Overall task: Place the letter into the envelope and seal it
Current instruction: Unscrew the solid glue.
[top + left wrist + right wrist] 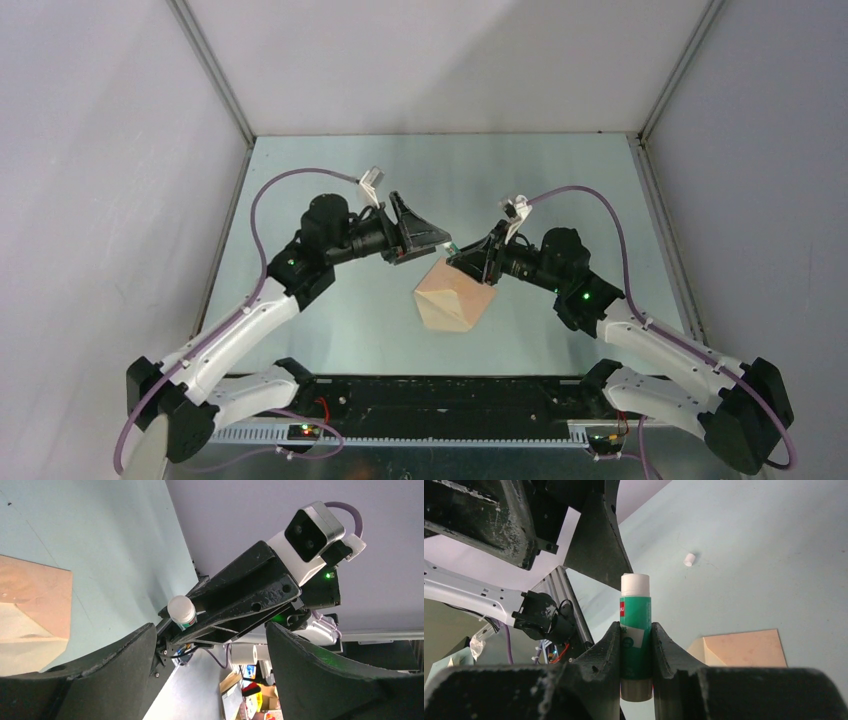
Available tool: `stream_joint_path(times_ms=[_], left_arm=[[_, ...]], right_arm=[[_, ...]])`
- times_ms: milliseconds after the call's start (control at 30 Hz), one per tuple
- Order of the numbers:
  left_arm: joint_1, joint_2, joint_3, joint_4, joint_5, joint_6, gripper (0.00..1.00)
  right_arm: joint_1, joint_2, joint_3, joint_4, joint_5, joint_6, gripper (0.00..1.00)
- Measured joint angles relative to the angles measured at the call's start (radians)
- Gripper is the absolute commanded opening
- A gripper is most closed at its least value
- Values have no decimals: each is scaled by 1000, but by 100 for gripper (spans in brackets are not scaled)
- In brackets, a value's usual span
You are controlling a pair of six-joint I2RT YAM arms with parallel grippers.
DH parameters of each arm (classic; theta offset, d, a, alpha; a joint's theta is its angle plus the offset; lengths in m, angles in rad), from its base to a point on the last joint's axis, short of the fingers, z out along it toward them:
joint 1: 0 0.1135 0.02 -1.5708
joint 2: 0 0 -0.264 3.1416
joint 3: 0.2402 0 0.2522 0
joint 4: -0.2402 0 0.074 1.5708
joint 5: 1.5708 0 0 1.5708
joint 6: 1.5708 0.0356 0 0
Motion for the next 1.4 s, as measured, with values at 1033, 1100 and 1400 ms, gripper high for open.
stream_joint_path(times_ms=[1033,1100,1400], left_arm=[[-58,-64,-172,334,-158,-96,68],[-58,-52,-172,350,-158,-105,63],[-78,12,-164,347,-151,-106,56]], right_arm=[[105,-40,0,82,262,307,0],[108,-40,0,87,265,306,0],[114,-33,1,102,273,305,0]])
